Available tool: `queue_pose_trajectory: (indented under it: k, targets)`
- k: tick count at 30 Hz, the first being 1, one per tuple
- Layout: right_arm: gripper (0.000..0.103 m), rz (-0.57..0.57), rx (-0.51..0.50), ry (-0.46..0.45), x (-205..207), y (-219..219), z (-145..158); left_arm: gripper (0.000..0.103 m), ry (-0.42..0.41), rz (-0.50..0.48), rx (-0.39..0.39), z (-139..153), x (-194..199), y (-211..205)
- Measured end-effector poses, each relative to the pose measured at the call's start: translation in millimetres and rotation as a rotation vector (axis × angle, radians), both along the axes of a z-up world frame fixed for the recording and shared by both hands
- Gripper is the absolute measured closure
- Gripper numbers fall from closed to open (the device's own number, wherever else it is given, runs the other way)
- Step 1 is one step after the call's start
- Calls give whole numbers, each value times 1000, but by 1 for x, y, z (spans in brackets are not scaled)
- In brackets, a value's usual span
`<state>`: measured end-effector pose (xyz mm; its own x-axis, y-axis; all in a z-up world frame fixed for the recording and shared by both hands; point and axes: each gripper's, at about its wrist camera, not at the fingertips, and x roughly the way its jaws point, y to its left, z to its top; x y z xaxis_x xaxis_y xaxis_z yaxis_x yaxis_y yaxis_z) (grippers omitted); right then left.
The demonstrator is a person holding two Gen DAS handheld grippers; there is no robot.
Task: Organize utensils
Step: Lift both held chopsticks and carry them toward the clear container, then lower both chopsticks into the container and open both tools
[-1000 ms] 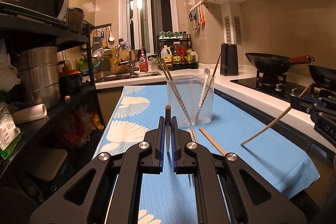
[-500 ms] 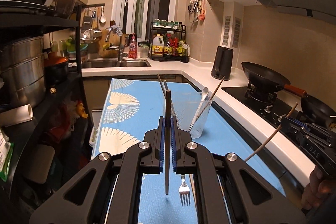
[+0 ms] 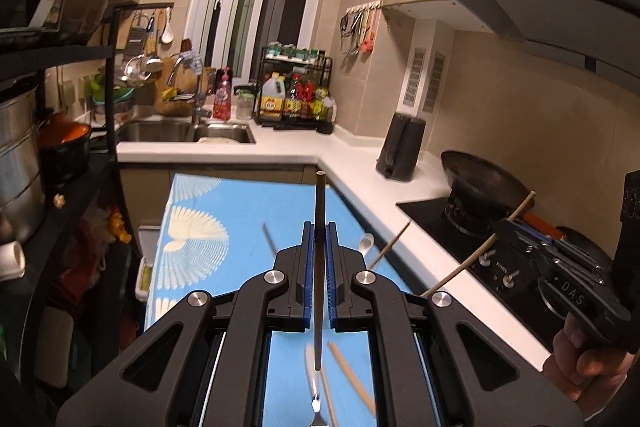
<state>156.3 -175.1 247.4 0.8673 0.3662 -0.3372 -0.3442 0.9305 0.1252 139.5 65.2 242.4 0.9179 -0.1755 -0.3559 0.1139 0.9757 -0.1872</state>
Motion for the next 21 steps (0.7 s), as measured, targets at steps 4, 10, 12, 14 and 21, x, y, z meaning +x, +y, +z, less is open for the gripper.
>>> queue_pose_trajectory:
  k: [4, 10, 12, 14, 21]
  targets:
    - [97, 12, 13, -65, 22, 11, 26, 97, -66, -11, 1, 26, 23, -8]
    - [97, 10, -14, -99, 61, 30, 26, 97, -98, 13, 15, 31, 67, -14]
    - [97, 16, -15, -66, 77, 33, 12, 97, -76, 12, 21, 22, 83, -16]
    - [97, 19, -15, -36, 90, 35, -6, 98, -43, 12, 31, 7, 97, -17]
    - [97, 58, -41, 67, 116, 47, -58, 98, 76, -25, 62, -51, 125, -27]
